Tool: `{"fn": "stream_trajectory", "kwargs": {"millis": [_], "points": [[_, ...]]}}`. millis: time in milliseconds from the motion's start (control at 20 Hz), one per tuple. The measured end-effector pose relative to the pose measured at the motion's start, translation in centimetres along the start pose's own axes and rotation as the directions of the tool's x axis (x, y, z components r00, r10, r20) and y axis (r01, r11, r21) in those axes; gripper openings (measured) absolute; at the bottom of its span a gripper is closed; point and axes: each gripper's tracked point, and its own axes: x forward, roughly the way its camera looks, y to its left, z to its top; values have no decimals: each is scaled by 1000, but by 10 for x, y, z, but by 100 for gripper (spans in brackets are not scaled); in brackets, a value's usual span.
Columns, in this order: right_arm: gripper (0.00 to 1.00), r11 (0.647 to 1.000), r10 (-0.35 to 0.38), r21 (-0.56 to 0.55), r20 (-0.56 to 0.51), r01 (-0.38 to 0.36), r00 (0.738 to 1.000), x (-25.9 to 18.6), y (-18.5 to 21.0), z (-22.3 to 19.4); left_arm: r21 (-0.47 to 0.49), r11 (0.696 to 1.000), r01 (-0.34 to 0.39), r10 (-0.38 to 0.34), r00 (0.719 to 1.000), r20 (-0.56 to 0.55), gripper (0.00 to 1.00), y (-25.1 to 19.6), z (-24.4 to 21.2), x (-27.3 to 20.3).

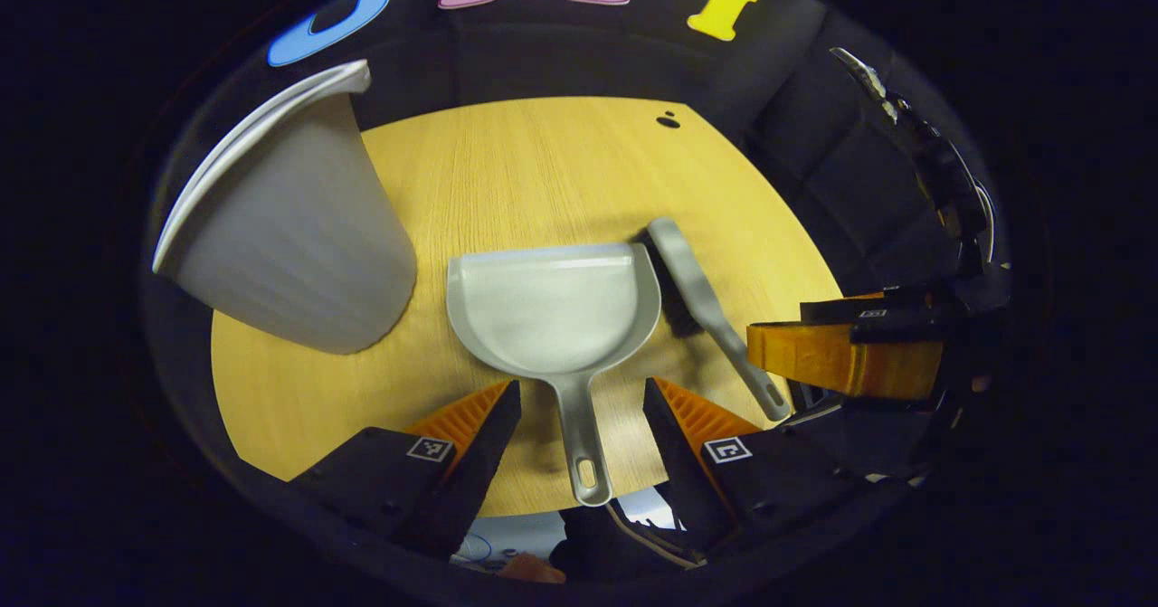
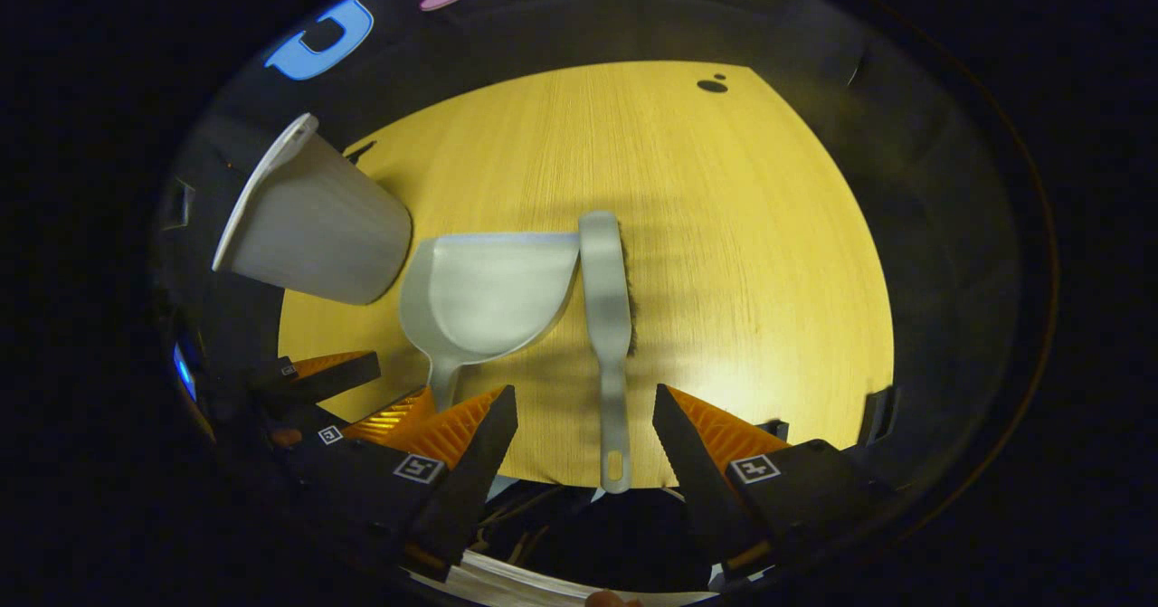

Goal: Pick up the small broom and dustpan from the desktop, sweep the trash into the dustpan with the broom, and then empty the trash into the garbage bin.

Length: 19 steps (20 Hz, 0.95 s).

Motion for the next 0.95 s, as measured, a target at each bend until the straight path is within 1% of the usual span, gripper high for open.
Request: {"fn": "stream_trajectory", "kwargs": {"millis": [50,150,250,300,350,400,450,550,600,700,750,800,850,900,950], "points": [[98,1000,-12,-11,59,13,998,-14,0,9,11,1000,10,-11,999,45,83,-2,9,-11],[98,997,-40,-56,173,50,984,-41,1,23,27,999,39,-43,989,143,83,-6,21,-33],[98,993,-44,-90,266,70,963,-67,6,30,32,998,45,-52,964,260,83,-9,38,-54],[98,994,-37,-89,318,68,947,-79,10,36,33,999,36,-44,950,308,83,-9,43,-64],[98,994,-16,-92,365,53,931,-92,16,43,27,1000,12,-21,932,361,83,-9,45,-71],[98,994,-3,-102,418,51,908,-105,18,54,10,1000,-21,15,910,414,83,-5,47,-83],[98,990,7,-125,481,61,877,-121,19,65,-6,999,-45,43,878,477,83,-3,46,-93],[98,984,37,-162,601,77,798,-158,20,83,-53,995,-81,97,807,582,83,-1,37,-108],[98,983,62,-172,657,70,751,-173,21,88,-85,990,-111,140,763,632,83,0,32,-117],[98,982,97,-180,759,65,644,-203,21,89,-181,966,-186,260,705,660,82,0,9,-129],[97,981,110,-182,804,65,584,-218,22,85,-210,957,-199,289,673,680,82,-3,-3,-134],[97,979,126,-191,836,67,533,-226,25,83,-238,949,-208,316,649,692,82,-9,-10,-141],[96,976,143,-204,854,70,501,-231,28,77,-262,941,-215,339,630,699,82,-14,-16,-142],[97,974,156,-216,865,73,477,-230,29,72,-272,938,-214,346,609,714,82,-18,-19,-143],[97,973,165,-219,874,69,457,-227,29,70,-275,939,-206,343,580,739,82,-22,-22,-142]]}}
